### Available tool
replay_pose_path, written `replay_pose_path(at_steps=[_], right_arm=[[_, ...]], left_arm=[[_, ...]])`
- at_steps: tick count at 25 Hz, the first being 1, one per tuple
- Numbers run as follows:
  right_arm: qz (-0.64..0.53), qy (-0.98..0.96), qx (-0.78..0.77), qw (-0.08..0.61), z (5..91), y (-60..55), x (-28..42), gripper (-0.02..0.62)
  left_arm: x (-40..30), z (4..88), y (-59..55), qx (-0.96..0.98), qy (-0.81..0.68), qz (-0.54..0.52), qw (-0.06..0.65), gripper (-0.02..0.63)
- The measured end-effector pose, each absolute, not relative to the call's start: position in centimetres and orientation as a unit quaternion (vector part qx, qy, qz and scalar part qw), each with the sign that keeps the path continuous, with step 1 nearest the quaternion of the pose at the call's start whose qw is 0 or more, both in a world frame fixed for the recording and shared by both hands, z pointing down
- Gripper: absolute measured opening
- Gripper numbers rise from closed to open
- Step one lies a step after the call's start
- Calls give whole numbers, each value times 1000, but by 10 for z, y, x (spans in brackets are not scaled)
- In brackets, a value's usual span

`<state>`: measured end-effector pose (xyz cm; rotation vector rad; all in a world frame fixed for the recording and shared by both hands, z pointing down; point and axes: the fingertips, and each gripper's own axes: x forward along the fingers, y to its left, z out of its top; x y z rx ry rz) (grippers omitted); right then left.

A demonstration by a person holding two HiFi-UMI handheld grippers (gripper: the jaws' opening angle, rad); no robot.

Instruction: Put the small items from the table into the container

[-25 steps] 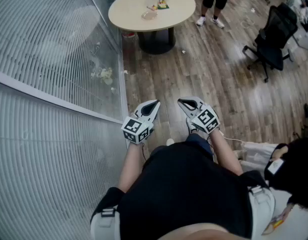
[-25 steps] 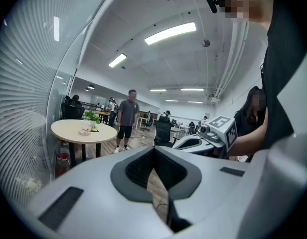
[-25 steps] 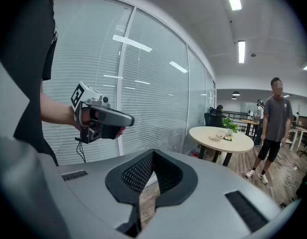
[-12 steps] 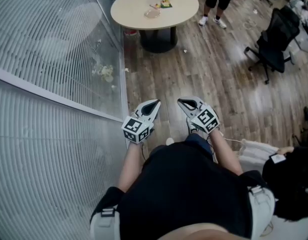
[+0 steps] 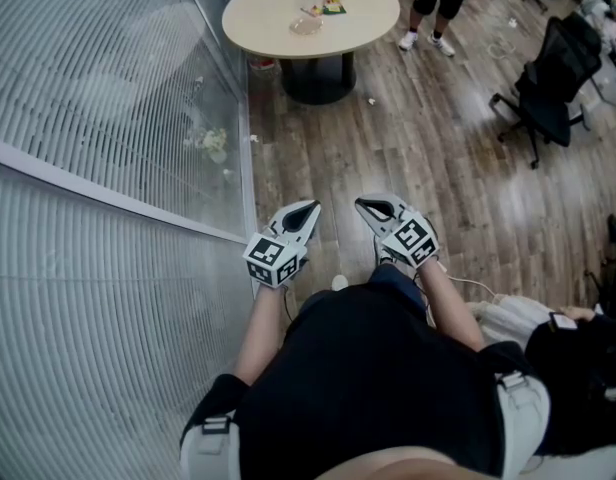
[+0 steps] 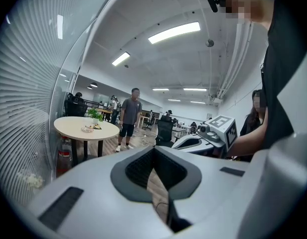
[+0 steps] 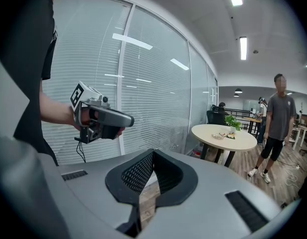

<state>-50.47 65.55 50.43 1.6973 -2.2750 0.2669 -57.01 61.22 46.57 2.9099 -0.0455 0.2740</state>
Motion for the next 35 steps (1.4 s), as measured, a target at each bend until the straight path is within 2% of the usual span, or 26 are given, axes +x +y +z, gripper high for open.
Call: replay_pose_path(at_steps=[17,28,35], right_arm=[[105,-781,598,146,521,635,-428,25],[123,-789,588,130,529,608,-309,25],[126,-817,547,129,533,590,-269,25]], left_arm=[[-501,473,589,986,-20,116,117,0],[-432,467,550,982,-76,131,117,0],[-381,465,543,978,-109,134,119,0]])
